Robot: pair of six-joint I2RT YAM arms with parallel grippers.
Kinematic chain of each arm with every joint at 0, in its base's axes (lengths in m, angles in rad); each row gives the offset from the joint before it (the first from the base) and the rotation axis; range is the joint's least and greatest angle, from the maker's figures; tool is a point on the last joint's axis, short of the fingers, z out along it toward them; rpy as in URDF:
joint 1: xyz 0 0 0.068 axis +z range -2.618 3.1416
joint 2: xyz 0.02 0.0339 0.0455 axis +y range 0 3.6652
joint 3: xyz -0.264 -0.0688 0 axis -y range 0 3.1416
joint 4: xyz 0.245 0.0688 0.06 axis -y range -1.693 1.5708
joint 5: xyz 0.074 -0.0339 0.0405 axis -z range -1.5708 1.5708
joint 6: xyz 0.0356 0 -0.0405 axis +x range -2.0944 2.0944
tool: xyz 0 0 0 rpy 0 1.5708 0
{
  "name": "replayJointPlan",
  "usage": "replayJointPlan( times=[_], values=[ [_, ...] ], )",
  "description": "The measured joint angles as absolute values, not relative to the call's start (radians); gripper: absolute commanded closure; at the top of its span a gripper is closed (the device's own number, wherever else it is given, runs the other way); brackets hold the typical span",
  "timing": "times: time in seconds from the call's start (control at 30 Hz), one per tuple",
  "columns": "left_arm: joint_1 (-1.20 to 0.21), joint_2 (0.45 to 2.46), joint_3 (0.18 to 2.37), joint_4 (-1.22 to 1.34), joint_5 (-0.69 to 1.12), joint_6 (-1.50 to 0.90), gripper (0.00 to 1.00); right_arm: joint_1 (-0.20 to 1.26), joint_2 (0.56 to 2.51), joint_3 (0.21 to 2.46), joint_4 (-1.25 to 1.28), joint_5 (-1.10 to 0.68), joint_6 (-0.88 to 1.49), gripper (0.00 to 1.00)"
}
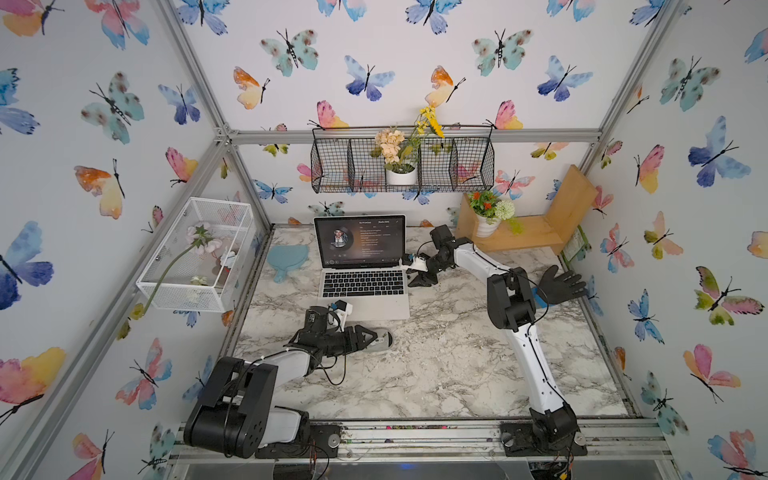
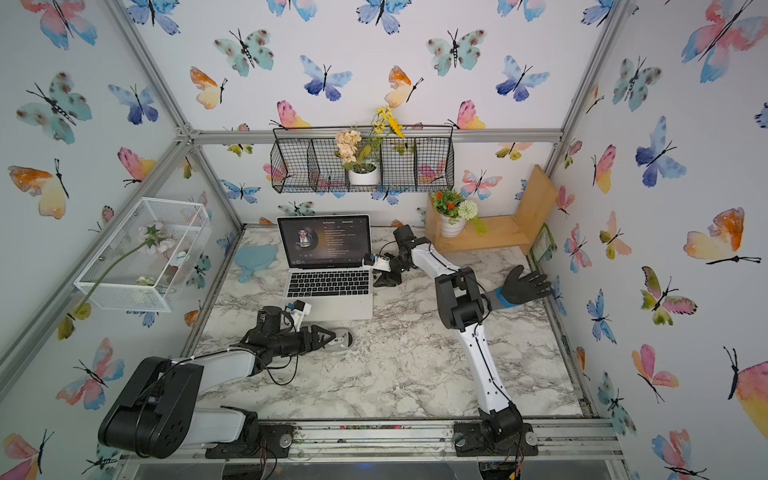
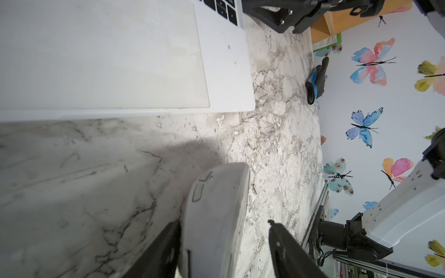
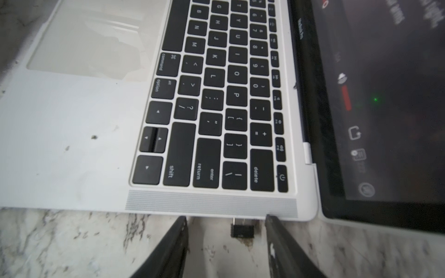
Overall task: Remove the wireless mouse receiver from the laptop
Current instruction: Place the mouse at the center of the board, then take out the USB plug from the USB port.
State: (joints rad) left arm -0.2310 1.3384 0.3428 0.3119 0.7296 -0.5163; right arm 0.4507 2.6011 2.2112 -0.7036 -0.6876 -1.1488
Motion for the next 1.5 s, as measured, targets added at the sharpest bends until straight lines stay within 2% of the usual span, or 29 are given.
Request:
replayJointPlan(
  times=[0.47,0.83,1.3,1.5],
  values=[
    [-0.226,1.321,0.351,0.271,0.718,-0.505,0.36,0.451,2.601,2.207,-0.694,-0.68,-1.153,0.6],
    [-0.138,1.225,0.391,0.252,0.696,-0.497,0.32,0.451,2.601,2.207,-0.684,-0.675,-1.164,0.69],
    [-0.112,1.236,0.396,0.246,0.695,-0.49,0.32,0.45,2.601,2.207,-0.675,-0.672,-1.168,0.74],
    [-0.11,1.245,0.397,0.248,0.695,-0.49,0.32,0.448,2.601,2.206,-0.666,-0.668,-1.174,0.82]
  ],
)
